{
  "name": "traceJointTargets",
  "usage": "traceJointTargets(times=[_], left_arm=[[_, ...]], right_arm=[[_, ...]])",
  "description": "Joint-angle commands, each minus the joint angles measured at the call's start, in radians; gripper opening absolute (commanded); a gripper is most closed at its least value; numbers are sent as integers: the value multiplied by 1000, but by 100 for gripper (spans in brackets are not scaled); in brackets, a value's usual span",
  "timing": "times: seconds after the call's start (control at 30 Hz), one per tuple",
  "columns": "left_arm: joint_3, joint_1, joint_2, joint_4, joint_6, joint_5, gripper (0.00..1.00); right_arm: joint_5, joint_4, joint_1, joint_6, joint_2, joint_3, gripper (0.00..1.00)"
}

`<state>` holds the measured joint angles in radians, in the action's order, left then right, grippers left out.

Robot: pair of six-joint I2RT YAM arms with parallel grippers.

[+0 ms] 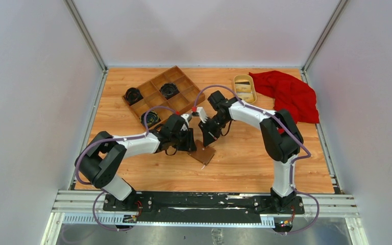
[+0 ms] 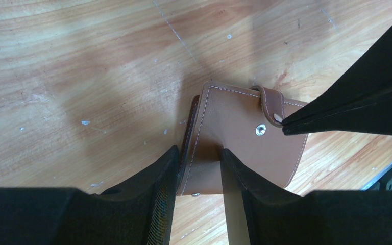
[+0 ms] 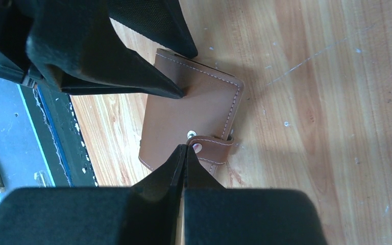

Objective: Put the credit cards into the card holder
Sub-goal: Close the card holder at the center of the board.

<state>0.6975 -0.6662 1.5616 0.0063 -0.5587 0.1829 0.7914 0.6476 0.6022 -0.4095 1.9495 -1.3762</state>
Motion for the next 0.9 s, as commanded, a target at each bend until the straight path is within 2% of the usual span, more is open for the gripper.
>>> traceJointTargets(times=[0.0,0.87], left_arm=[[-47,-7,42,-30,9,-57,40],[-62,-7,41,-11,-4,-39,39]], right_arm=[[17,30,31,9,26,-4,0],[-16,40,98,5,40,31,0]])
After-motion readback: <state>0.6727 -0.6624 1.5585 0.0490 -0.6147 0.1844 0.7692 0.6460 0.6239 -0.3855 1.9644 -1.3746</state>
